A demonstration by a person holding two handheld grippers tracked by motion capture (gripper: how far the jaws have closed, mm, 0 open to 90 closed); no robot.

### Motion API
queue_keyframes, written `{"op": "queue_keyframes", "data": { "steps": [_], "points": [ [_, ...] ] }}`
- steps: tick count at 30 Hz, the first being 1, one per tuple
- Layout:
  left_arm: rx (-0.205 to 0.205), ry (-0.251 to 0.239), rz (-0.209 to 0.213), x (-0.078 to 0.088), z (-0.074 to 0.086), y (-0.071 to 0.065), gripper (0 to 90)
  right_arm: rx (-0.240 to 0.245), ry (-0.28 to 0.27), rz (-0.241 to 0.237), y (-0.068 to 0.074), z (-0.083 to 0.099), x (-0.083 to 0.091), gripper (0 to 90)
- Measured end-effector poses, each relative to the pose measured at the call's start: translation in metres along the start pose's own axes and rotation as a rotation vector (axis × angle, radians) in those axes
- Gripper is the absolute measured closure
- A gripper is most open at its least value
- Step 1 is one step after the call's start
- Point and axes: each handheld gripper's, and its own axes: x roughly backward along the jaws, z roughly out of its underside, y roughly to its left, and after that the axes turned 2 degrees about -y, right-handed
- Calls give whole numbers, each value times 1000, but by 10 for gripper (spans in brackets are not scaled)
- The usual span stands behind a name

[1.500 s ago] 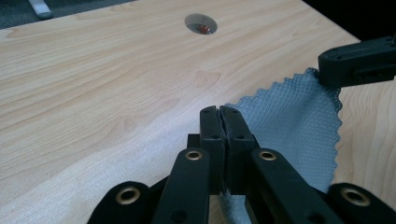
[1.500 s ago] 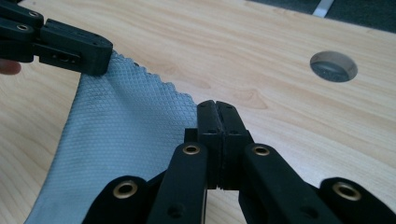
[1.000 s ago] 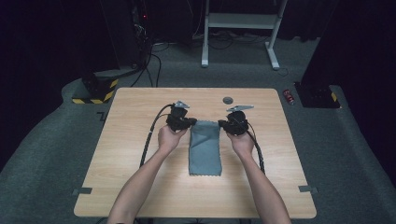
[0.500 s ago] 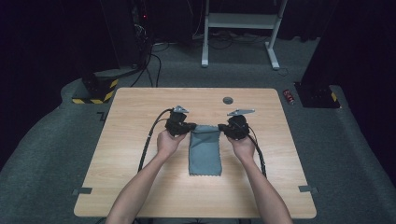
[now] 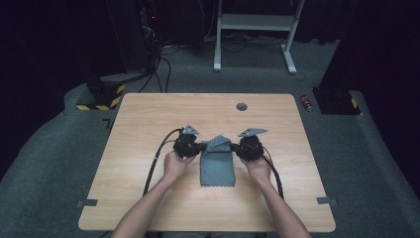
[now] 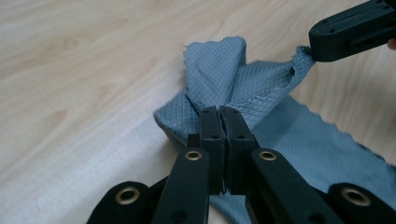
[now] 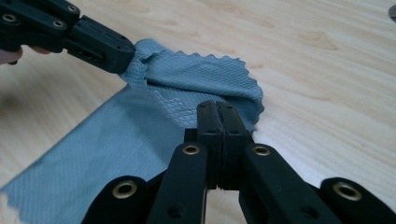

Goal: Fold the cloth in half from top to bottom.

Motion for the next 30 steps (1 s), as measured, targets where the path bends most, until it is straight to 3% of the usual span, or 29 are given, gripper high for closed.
{"op": "queue_keyframes", "data": {
  "steps": [2,8,23,30],
  "points": [
    [-9,5,-1,0,5,-4,885,23,4,0,6,6,2,892],
    [-18,1,14,5,16,-11,885,15,-4,-14,12,17,6,892],
    [-25,-18,37,15,28,-22,885,37,-5,-20,22,32,13,892],
    [-48,-27,47,22,35,-32,885,46,-5,-26,29,41,21,892]
  ]
}}
